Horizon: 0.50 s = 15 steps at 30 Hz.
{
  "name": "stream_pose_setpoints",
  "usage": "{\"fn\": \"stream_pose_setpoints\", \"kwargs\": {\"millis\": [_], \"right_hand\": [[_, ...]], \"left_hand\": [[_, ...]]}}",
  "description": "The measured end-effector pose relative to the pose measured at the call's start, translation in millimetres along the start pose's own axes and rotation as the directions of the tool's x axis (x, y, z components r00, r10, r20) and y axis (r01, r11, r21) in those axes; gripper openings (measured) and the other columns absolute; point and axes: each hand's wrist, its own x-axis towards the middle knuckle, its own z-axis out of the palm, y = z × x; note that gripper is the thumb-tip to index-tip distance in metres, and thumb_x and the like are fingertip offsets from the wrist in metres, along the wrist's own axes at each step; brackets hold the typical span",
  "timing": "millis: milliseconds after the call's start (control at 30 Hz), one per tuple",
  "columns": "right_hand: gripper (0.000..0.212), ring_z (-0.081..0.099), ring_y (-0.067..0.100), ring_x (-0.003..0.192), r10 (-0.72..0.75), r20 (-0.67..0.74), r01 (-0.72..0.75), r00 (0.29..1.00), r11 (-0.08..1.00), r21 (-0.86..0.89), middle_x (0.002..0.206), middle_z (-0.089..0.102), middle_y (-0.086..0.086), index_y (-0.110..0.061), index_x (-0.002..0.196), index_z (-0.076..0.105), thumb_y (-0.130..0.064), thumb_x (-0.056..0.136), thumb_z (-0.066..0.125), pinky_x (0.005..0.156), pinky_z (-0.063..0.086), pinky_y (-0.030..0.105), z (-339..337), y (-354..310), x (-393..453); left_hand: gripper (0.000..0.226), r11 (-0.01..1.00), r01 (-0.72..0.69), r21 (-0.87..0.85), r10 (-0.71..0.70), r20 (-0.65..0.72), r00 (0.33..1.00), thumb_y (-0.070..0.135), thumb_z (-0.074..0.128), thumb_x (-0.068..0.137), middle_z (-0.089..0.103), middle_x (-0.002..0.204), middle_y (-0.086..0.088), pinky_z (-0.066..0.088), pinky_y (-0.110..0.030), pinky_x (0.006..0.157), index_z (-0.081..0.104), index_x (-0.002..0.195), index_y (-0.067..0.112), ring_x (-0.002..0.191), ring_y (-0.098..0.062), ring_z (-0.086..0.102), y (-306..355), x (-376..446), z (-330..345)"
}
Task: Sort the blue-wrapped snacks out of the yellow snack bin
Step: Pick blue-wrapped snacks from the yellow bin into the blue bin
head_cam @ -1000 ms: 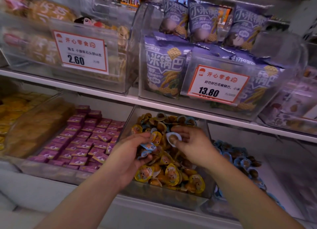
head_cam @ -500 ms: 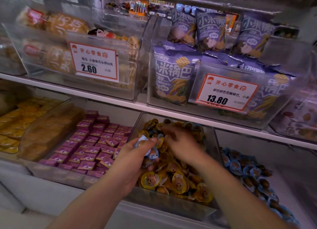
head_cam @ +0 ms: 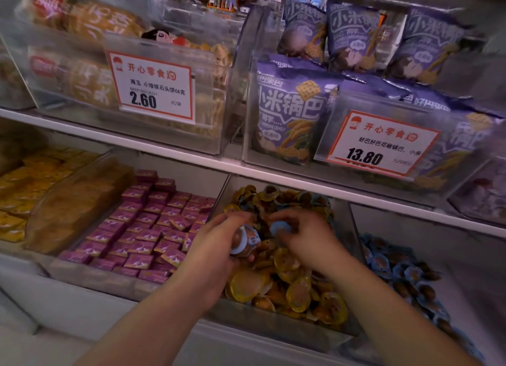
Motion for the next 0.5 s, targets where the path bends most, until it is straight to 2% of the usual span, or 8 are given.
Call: {"fn": "stream_pose_setpoints", "kwargs": {"millis": [133,167,233,300,333,400,433,500], "right_hand": [[0.023,0.069,0.018,0.102,0.172,-0.239,-0.058,0.956,0.905,0.421,0.109,0.073,0.002,-0.017,0.111,0.073,-0.007,0.092,0.064,0.089,0.056,0.031,-13.7,-16.3,-25.8],[0.021,0.070,0.021,0.097,0.275,-0.233,-0.093,0.933,0.808,0.581,0.106,0.073,0.005,-0.016,0.106,0.074,-0.006,0.093,0.062,0.085,0.058,0.035,-13.8,-22.7,-34.9],[0.021,0.072,0.027,0.086,0.405,0.002,-0.217,0.914,0.485,0.847,0.100,0.074,0.013,-0.012,0.094,0.078,-0.013,0.096,0.057,0.072,0.061,0.041,-10.1,-38.3,-55.8],[0.035,0.073,0.028,0.090,0.322,0.329,-0.404,0.888,0.203,0.892,0.106,0.074,0.015,-0.012,0.100,0.078,-0.035,0.098,0.051,0.075,0.059,0.041,-6.2,-56.4,-75.4],[0.043,0.072,0.028,0.099,0.278,0.400,-0.442,0.873,0.103,0.891,0.113,0.073,0.015,-0.012,0.109,0.076,-0.044,0.096,0.050,0.086,0.057,0.041,-4.8,-60.2,-82.0],[0.054,0.065,0.029,0.115,0.268,0.403,-0.407,0.875,-0.046,0.912,0.124,0.068,0.017,-0.010,0.121,0.071,-0.052,0.092,0.054,0.102,0.049,0.040,-7.8,-61.4,-88.7],[0.056,0.064,0.029,0.118,0.283,0.372,-0.370,0.884,-0.065,0.927,0.127,0.065,0.017,-0.009,0.124,0.069,-0.052,0.092,0.056,0.104,0.049,0.038,-12.4,-61.0,-91.6],[0.053,0.067,0.026,0.112,0.295,0.331,-0.332,0.896,-0.051,0.942,0.125,0.067,0.015,-0.008,0.123,0.069,-0.050,0.094,0.055,0.092,0.056,0.032,-22.7,-56.6,-95.1]], "left_hand": [[0.021,0.996,-0.082,0.021,0.083,-0.038,0.996,0.006,0.063,0.091,0.072,0.095,-0.015,0.052,-0.033,0.059,0.078,0.083,0.019,0.073,-0.023,0.069,-2.3,-4.2,7.5],[0.021,0.991,-0.126,0.045,0.128,-0.050,0.991,0.007,0.064,0.091,0.071,0.098,-0.015,0.052,-0.035,0.063,0.077,0.085,0.021,0.078,-0.024,0.068,-4.3,-6.4,10.3],[0.018,0.941,-0.275,0.195,0.288,-0.040,0.957,0.014,0.067,0.090,0.072,0.099,-0.009,0.056,-0.038,0.071,0.075,0.091,0.030,0.085,-0.021,0.070,-13.3,-12.4,17.5],[0.017,0.757,-0.485,0.437,0.510,0.066,0.857,0.024,0.064,0.093,0.069,0.099,0.005,0.058,-0.033,0.078,0.068,0.101,0.038,0.090,-0.010,0.068,-24.0,-22.6,26.7],[0.018,0.607,-0.584,0.539,0.611,0.153,0.777,0.027,0.060,0.095,0.065,0.103,0.010,0.055,-0.026,0.083,0.063,0.107,0.040,0.095,-0.004,0.065,-28.1,-27.8,32.3],[0.024,0.322,-0.709,0.627,0.689,0.359,0.630,0.033,0.051,0.096,0.056,0.116,0.015,0.046,-0.022,0.091,0.056,0.119,0.039,0.107,0.000,0.056,-36.8,-35.5,43.2],[0.030,0.238,-0.729,0.642,0.677,0.428,0.599,0.037,0.046,0.096,0.054,0.122,0.016,0.045,-0.028,0.094,0.052,0.125,0.037,0.111,-0.001,0.054,-41.0,-38.6,48.8],[0.041,0.130,-0.721,0.680,0.649,0.492,0.580,0.042,0.035,0.099,0.051,0.134,0.012,0.042,-0.042,0.102,0.047,0.137,0.030,0.126,-0.010,0.048,-46.9,-42.6,57.5]]}}
